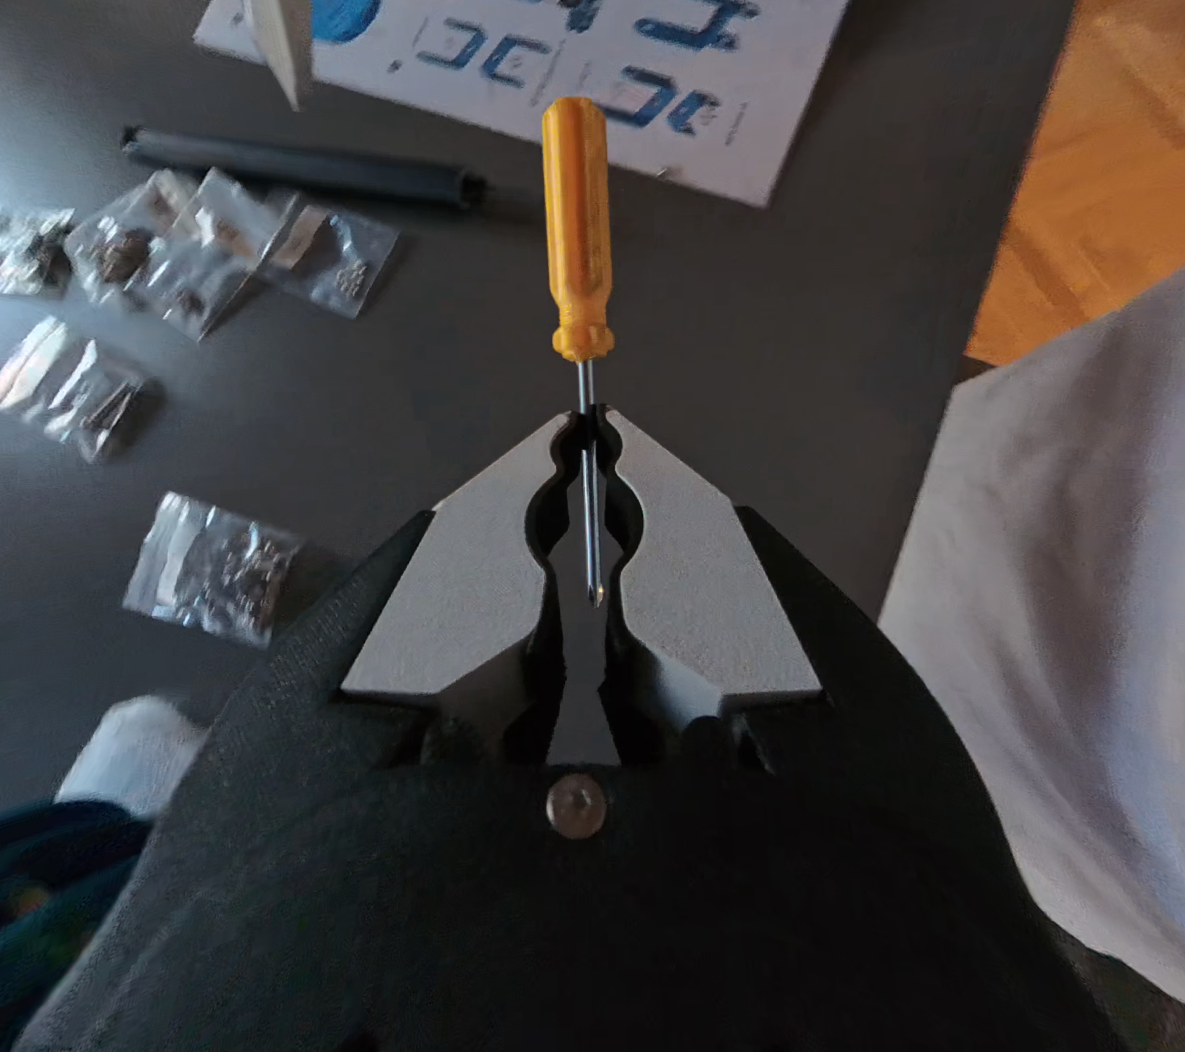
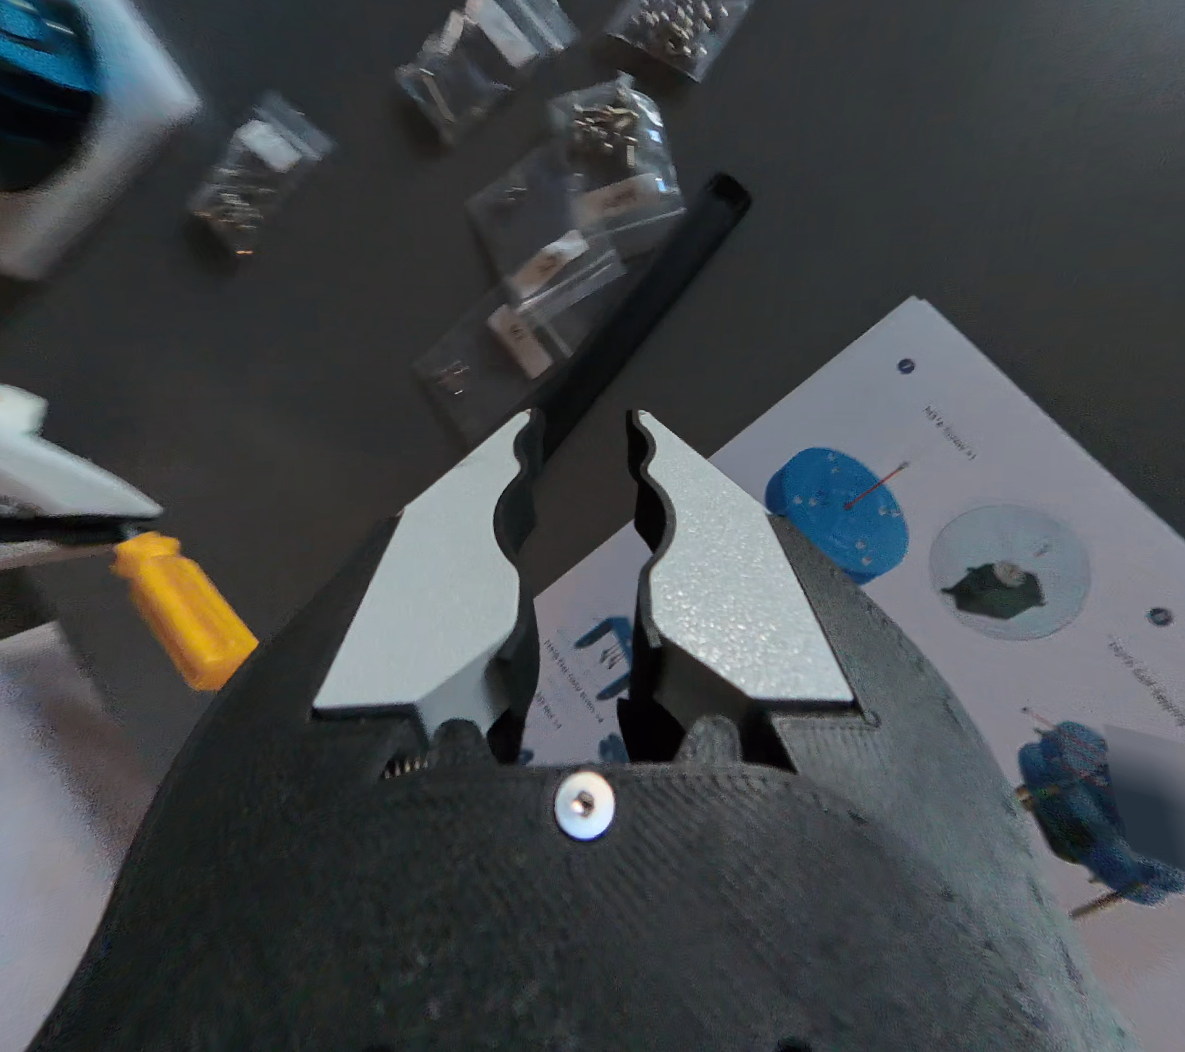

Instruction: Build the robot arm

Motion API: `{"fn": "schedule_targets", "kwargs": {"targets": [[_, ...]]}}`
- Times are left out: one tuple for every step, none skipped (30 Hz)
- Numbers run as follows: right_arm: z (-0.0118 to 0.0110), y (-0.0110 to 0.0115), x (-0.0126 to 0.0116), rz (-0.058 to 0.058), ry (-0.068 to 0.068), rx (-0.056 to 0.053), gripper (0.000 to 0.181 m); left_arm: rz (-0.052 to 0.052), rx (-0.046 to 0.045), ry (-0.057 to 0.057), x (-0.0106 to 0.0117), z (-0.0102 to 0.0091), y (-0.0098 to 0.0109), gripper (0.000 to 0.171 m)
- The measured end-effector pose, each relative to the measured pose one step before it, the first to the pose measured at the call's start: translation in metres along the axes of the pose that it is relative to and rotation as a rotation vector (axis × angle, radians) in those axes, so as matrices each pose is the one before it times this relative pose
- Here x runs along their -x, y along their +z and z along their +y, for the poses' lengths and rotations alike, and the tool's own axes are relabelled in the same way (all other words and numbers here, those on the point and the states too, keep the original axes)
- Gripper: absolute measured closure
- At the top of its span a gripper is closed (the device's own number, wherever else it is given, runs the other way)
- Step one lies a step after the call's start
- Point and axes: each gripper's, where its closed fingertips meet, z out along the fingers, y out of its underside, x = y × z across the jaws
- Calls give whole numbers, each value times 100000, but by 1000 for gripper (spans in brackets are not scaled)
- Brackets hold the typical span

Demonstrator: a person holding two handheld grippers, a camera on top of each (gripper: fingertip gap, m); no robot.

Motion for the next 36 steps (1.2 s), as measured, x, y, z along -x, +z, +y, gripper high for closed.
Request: {"fn": "schedule_targets", "kwargs": {"targets": [[-189,836,-557,5162,-394,4567,154,-4462,2142,-510,559,612,39,170],[-341,669,-38,2159,660,2980,150,-3985,2619,391,471,609,121,170],[-352,492,194,432,1426,2201,149,-3146,2241,-131,397,469,195,169],[-165,420,25,1202,1405,3003,149,-1382,2103,-661,211,386,234,170],[124,422,-82,1407,1074,4431,149,567,1959,-840,-3,284,248,169],[253,408,-259,1986,1014,4933,148,764,991,-628,1,102,206,169],[104,306,65,-150,1575,3566,149,588,1016,-177,54,85,190,169],[-252,13,-4,241,107,1005,156,-460,960,124,225,8,157,169],[78,21,30,-493,1003,3015,157,-1637,881,187,428,-16,136,169],[14,0,-32,-758,1268,2226,157,-1524,1206,649,445,-14,136,169],[-32,0,-6,-1587,1304,1188,158,-1505,279,926,451,-156,131,169],[-48,9,114,-2902,1732,-80,160,-1445,-259,415,446,-229,142,169],[54,-8,189,-3727,1488,-705,161,-1064,-310,-71,387,-190,188,169],[250,-92,215,-3925,870,-1198,163,-16,522,-240,238,-33,261,169],[265,-223,142,-3292,-5,-2578,163,366,-359,-314,146,-149,228,169],[256,-410,79,-2959,136,-3692,164,39,-1193,-323,148,-198,193,169],[245,-621,184,-3909,653,-3973,164,-404,-852,-354,186,-112,160,169],[104,-833,314,-4452,716,-4632,165,-15,-718,-237,127,-104,117,169],[-12,-980,448,-4631,682,-4861,166,340,-262,-185,78,-71,44,168],[-74,-1062,566,-4342,-70,-4568,166,-1124,13,-477,294,-54,10,162],[-85,-1060,594,-3335,-815,-4219,166,-1930,-49,-553,423,-50,-18,152],[-9,-1015,596,-2228,-1291,-3393,166,-1069,-172,-467,252,-62,-52,140],[109,-952,679,-1213,-2422,-2614,166,-265,-681,-914,84,-104,-76,132],[171,-898,880,-1259,-3190,-2277,166,481,-1573,-1458,-93,-197,-125,127],[70,-826,1058,-1377,-3626,-2751,166,1416,-2784,-1541,-279,-315,-169,125],[23,-726,1196,-1458,-4200,-3170,166,2125,-3360,-1496,-405,-364,-170,124],[48,-583,1223,-1323,-5267,-2577,166,1788,-2978,-1636,-305,-269,-180,124],[170,-455,1041,-39,-4950,-1805,166,876,-2443,-1775,-127,-186,-198,124],[77,-385,757,1385,-4079,-1895,167,205,-2034,-1547,-6,-110,-228,125],[33,-302,690,1664,-5737,-1838,166,29,-1623,-1121,8,-61,-250,125],[89,-204,481,2137,-4669,-1323,166,236,-1195,-855,-34,-18,-258,127],[29,-120,316,2122,-3805,-1049,166,158,-993,-774,-41,0,-252,127],[4,-43,328,1278,-3145,-1157,166,28,-806,-524,-58,-14,-225,128],[-24,26,346,-66,-1303,-863,167,107,-436,-123,-98,21,-205,128],[-10,87,317,-945,-211,-314,166,97,-168,80,-110,33,-160,129],[31,164,322,-1438,226,279,166,34,4,212,-119,46,-127,129]]}}
